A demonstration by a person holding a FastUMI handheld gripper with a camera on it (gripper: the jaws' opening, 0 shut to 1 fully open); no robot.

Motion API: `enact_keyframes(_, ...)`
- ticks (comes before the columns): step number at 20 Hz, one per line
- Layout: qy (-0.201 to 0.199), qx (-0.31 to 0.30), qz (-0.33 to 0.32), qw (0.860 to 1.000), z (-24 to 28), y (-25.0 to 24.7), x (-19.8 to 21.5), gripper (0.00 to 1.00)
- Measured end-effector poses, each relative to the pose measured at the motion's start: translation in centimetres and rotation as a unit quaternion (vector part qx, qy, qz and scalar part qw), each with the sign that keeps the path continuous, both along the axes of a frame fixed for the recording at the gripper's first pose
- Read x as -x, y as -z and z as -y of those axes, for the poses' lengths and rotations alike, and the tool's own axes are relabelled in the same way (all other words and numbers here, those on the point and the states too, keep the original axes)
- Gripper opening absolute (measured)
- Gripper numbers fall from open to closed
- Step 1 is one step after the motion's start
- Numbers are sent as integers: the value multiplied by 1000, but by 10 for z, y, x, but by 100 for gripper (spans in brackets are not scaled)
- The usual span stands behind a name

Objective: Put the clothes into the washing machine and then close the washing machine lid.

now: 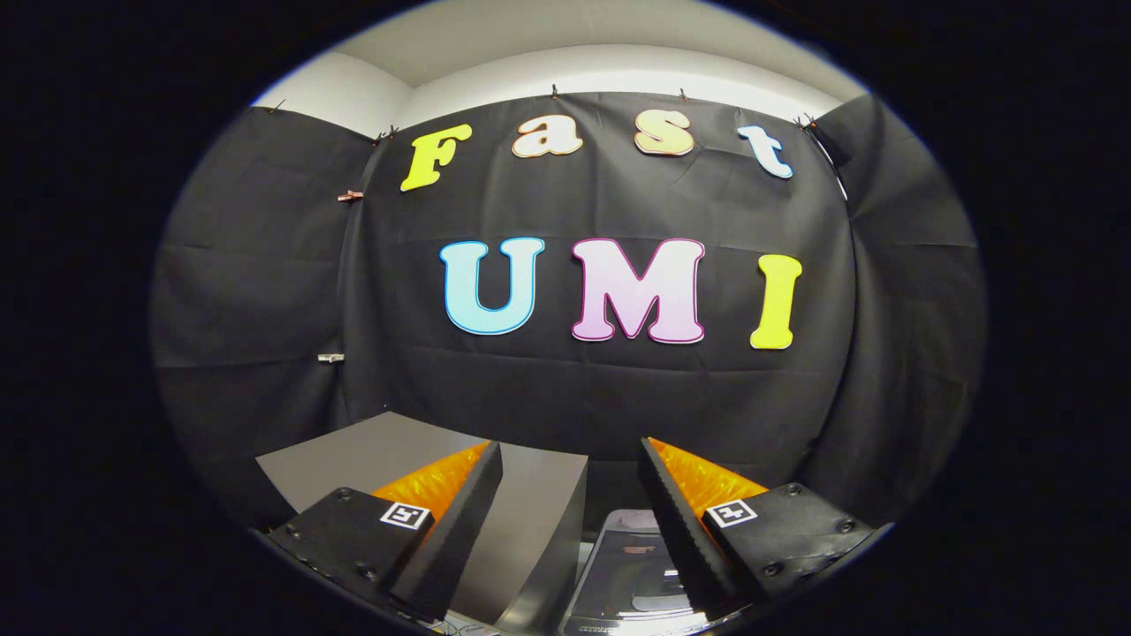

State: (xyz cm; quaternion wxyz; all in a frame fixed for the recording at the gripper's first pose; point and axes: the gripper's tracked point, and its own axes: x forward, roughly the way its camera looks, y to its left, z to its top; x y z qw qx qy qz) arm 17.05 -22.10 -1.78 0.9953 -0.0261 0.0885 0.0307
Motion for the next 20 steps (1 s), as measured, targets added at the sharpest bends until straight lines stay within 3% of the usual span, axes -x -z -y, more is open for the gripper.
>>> enact_keyframes(20, -4, -11, -1, 1000, 0, -3, -7, 98)
